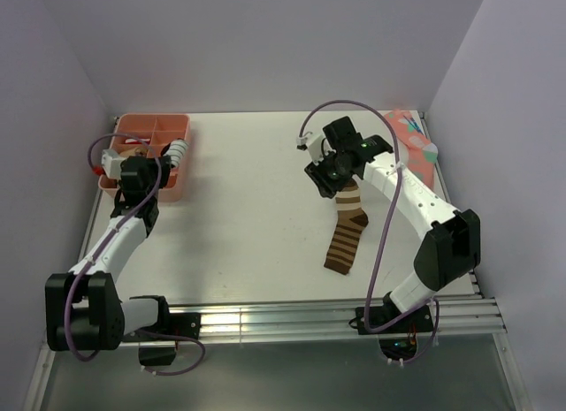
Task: Roll the socks
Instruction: Place the sock in the storage box.
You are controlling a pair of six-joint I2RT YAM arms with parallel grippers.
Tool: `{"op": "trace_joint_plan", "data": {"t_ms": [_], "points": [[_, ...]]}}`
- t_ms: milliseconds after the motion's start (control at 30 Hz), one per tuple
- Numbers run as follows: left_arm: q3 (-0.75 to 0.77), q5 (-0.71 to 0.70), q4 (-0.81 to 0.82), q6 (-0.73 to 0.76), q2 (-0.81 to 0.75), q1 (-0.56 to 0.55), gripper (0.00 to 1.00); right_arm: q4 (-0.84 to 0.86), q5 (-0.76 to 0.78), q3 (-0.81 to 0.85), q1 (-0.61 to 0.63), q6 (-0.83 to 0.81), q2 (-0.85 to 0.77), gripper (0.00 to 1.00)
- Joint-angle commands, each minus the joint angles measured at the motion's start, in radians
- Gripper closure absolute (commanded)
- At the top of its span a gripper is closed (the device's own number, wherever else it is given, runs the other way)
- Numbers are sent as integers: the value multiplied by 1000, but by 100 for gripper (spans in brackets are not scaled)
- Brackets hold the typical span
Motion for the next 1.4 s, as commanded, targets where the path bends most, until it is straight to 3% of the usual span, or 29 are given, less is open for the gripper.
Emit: {"op": "trace_joint_plan", "data": {"t_ms": [0, 100, 233, 300, 500, 767, 933, 1100, 1367], "points": [[-15, -173, -7, -105, -61, -19, 100, 1, 25, 98, -10, -5, -28, 52], [33, -245, -129, -167, -65, -54, 100, -61, 25, 184, -12, -17, -12, 52], [165, -471, -307, -276, -60, -149, 100, -137, 16, 256, -15, -57, 2, 52], [252, -546, -457, -381, -31, -204, 100, -153, 17, 253, -19, -74, -6, 52], [406, -735, -708, -688, 72, -294, 100, -191, -10, 266, -24, -128, -31, 53], [462, -887, -1042, -1125, 181, -369, 100, -231, -82, 352, -44, -149, 8, 53], [460, -941, -1050, -1166, 228, -375, 100, -234, -101, 365, -44, -152, 48, 53], [502, -957, -1160, -1307, 305, -375, 100, -253, -101, 388, -44, -154, 81, 54], [512, -1003, -1168, -1437, 394, -372, 100, -260, -113, 373, -45, -172, 91, 54]]}}
